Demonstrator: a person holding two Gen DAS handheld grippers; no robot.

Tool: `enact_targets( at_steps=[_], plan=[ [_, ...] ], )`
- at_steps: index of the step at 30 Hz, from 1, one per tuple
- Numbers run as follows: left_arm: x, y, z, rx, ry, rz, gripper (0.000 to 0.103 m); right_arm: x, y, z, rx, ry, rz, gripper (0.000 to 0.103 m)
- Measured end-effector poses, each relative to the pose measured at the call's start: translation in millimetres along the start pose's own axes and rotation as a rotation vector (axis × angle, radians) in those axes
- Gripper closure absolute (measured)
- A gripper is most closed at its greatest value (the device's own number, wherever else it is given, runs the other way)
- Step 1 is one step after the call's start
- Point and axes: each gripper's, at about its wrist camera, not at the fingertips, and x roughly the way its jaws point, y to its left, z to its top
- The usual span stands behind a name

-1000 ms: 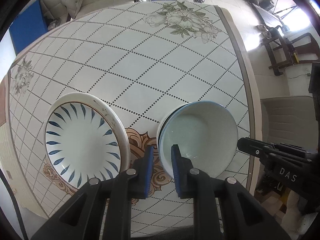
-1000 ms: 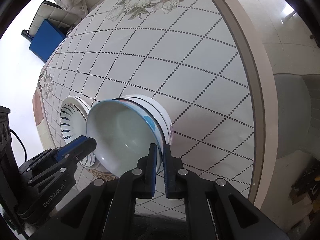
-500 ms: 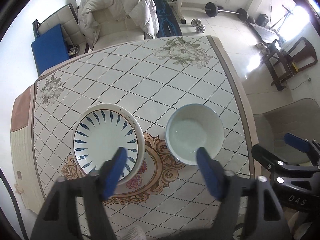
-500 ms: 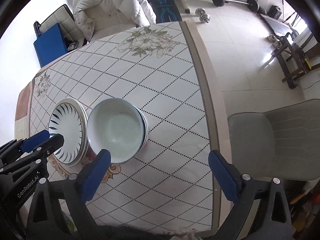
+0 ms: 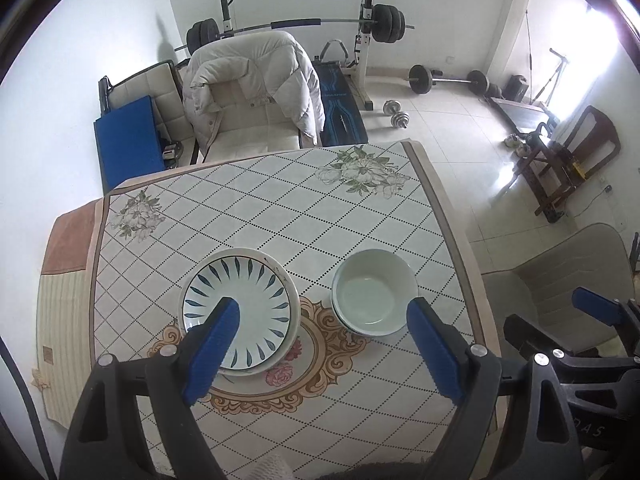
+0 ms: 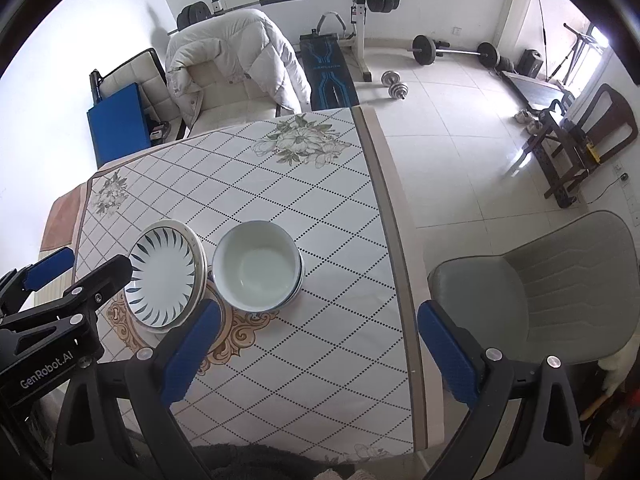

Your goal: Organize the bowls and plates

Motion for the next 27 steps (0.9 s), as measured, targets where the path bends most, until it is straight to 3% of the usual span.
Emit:
enact_targets(
  at_steps=[14, 24, 27],
  plan=[
    [-37.0, 5.8, -13.2, -0.059, -0.047, -0.01, 0.018, -64.5, 10.6, -14.9, -0.03, -0.099, -0.019, 0.002],
    [-35.4, -1.5, -14.1, -0.038, -0.107, 0.032, 0.018, -62.6, -0.2, -13.4, -0.027, -0.126, 0.023, 0.002],
    [-27.3, -1.7, -11.4, -0.018, -0.123, 0.071, 0.018, -52.9, 4.1, -13.4, -0.114, -0.158, -0.044, 0.002]
  ],
)
